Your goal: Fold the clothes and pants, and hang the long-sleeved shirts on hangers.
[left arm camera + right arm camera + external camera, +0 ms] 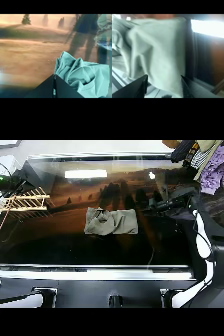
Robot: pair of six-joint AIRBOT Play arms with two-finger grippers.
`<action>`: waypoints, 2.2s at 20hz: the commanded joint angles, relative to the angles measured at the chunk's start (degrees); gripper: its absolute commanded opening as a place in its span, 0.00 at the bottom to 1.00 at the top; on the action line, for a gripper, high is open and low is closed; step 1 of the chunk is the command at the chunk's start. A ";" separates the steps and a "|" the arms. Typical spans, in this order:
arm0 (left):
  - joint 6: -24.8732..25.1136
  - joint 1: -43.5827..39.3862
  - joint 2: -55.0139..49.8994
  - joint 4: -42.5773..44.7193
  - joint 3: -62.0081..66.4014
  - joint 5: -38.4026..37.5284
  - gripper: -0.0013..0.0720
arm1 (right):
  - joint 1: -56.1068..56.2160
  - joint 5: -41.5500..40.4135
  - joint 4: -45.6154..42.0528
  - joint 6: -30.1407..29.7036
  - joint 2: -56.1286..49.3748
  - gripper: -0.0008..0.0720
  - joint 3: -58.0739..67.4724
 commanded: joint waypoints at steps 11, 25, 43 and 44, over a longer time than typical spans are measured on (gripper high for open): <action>1.09 -0.02 -0.04 0.00 -0.04 0.35 0.04 | 7.76 2.75 -0.17 -1.70 -6.78 0.31 -0.68; 1.73 -0.02 -0.02 -0.07 -0.02 -1.81 0.04 | -0.37 3.85 1.90 9.88 2.27 0.04 17.35; 1.49 -0.02 0.00 -0.07 -0.02 -2.27 0.04 | -25.29 20.81 0.52 21.79 3.30 0.04 29.51; 1.49 -0.02 0.00 -0.07 -0.02 -2.25 0.04 | -26.08 21.20 0.28 21.79 3.30 0.04 29.51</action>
